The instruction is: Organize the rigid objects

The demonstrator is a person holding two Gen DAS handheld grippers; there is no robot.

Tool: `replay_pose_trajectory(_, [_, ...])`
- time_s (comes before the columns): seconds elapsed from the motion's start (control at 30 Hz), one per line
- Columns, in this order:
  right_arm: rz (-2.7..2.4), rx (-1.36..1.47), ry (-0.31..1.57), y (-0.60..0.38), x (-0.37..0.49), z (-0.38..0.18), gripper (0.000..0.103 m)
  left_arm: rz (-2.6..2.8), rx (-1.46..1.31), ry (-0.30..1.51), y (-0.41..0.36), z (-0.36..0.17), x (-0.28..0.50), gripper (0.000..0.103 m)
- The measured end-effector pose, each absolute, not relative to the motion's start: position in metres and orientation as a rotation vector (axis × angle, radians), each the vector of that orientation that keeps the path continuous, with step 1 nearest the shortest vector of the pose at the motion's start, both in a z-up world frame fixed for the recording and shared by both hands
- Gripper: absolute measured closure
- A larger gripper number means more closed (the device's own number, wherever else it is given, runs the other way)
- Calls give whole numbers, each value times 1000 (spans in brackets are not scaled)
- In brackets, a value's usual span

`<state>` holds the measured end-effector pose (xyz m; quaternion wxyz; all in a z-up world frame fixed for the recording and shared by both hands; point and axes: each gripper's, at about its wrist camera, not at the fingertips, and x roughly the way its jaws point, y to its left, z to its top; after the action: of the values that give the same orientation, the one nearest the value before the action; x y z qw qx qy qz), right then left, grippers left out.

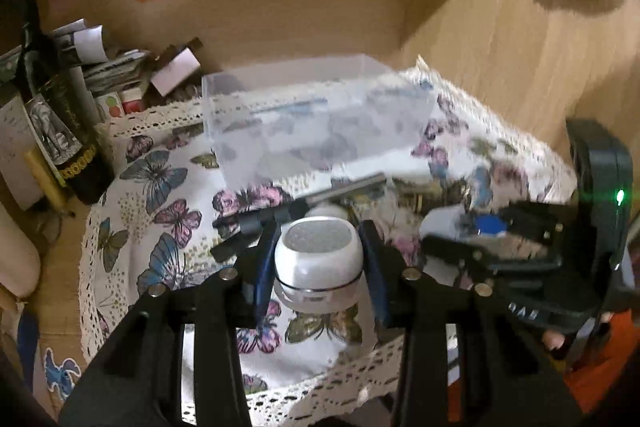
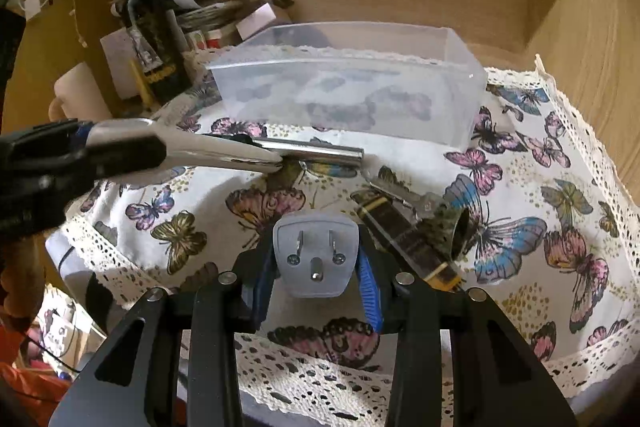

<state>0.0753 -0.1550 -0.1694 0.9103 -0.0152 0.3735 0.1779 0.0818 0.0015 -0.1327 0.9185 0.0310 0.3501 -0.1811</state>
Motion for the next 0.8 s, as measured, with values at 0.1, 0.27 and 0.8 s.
replay_pose_trajectory(0.1, [366,-30,763,-154,76,-168,69,-372,35,705,4,-129,83,63])
replay_pose_trajectory(0.27, [365,-27,722,-153,79,-158,69,-372,31,668,2,-119,84,63])
replay_pose_trajectory(0.8, [339,32,614,-164,112,-116,69,-360,-2,584,3,-76,106,101])
